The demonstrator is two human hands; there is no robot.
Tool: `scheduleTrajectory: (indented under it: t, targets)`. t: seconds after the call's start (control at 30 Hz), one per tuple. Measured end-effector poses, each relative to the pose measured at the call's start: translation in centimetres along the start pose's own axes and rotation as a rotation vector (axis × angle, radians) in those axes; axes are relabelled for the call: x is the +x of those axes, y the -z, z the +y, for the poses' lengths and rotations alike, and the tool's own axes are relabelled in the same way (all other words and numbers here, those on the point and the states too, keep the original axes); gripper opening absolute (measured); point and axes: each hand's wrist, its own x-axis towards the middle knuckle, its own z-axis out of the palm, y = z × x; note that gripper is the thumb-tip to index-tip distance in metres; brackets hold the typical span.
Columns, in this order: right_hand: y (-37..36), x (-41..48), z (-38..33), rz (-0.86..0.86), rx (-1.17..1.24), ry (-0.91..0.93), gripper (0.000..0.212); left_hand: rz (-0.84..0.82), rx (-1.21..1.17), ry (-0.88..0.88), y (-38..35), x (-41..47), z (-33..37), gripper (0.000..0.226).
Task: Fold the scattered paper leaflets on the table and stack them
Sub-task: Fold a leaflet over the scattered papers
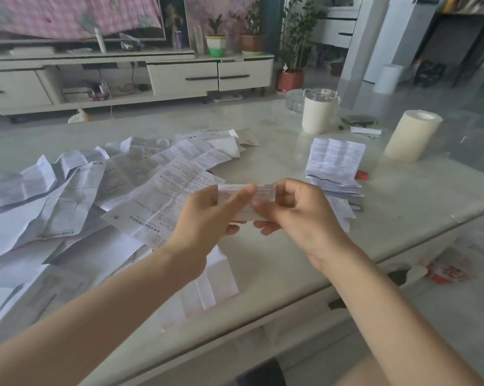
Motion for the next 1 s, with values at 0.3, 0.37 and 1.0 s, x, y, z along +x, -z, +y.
scheduleTrajectory:
  t: [0.3, 0.37, 1.0]
  targets:
    - [-1.3, 0.1, -0.4, 0.175, 0.069, 0.115, 0.016, 0.142, -0.108, -0.223, -1.7, -0.3, 0.2, 0.022]
    - [-1.4, 0.1, -0.4, 0.194, 0.09, 0.12, 0.02, 0.093, -0.197, -0.114, -1.2, 0.3, -0.1, 0.025]
    - [1.0, -0.1, 0.8, 0.338, 0.065, 0.139, 0.032, 0.201, 0.04, -0.329, -3.5, 1.7, 0.0, 0.044]
